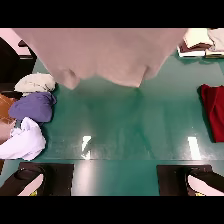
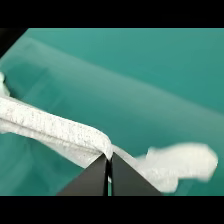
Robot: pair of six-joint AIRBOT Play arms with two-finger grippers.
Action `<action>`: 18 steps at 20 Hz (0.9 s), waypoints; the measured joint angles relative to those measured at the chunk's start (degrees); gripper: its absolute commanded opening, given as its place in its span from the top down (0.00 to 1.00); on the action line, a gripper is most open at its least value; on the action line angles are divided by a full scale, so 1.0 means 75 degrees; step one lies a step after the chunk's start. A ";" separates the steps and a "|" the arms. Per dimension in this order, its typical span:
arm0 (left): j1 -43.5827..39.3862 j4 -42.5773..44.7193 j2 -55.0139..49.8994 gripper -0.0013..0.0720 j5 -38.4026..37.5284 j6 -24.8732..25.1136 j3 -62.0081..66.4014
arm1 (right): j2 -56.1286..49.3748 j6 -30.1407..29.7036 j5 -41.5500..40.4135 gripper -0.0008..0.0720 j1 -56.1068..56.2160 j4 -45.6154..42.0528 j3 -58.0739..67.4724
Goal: Fold the shirts.
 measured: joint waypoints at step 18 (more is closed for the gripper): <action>0.0000 0.0796 -0.1250 0.95 -0.0612 -0.0437 -0.3150 | -0.1958 0.0455 0.1428 0.97 -0.0038 -0.0612 -0.0050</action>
